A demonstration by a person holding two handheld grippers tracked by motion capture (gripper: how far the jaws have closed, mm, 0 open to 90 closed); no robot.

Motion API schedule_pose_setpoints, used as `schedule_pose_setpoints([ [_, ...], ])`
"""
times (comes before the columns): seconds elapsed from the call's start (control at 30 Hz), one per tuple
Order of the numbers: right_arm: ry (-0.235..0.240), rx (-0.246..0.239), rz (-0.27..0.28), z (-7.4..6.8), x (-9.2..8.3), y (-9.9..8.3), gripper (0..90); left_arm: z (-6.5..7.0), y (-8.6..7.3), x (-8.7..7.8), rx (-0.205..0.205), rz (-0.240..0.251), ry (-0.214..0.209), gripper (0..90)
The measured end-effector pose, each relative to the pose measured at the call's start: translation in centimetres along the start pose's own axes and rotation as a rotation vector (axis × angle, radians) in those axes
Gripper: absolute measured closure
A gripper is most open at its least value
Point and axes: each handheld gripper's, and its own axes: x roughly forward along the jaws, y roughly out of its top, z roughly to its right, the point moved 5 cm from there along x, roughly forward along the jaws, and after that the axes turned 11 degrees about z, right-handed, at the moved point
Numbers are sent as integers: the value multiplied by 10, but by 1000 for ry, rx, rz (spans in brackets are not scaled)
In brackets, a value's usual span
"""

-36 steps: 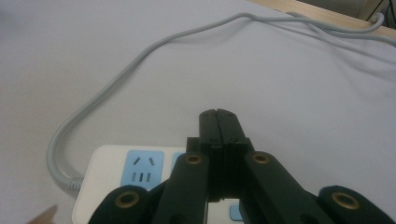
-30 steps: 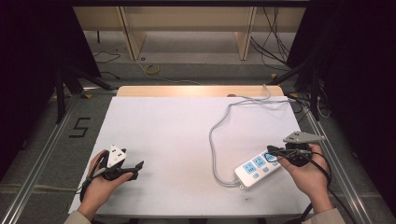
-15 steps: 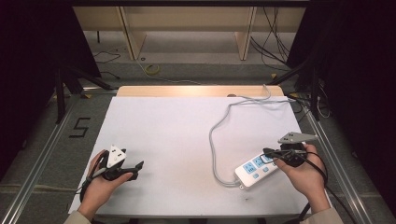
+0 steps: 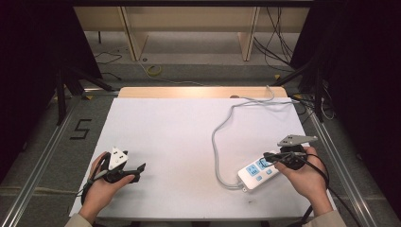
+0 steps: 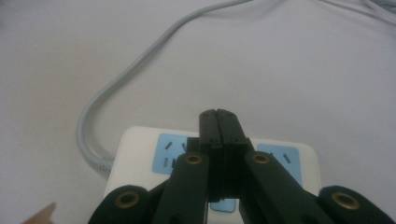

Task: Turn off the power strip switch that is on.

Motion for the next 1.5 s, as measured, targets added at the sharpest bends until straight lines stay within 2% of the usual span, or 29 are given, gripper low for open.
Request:
schedule_pose_setpoints([
  [0.77,42,-6,-55,-8,3,1,900,1,0,1,1,1,-1,191],
  [1.2,71,3,-108,-13,7,-1,900,1,0,1,1,1,-4,191],
  [1.5,77,-6,-120,-15,8,-1,900,1,0,1,2,3,-4,191],
])
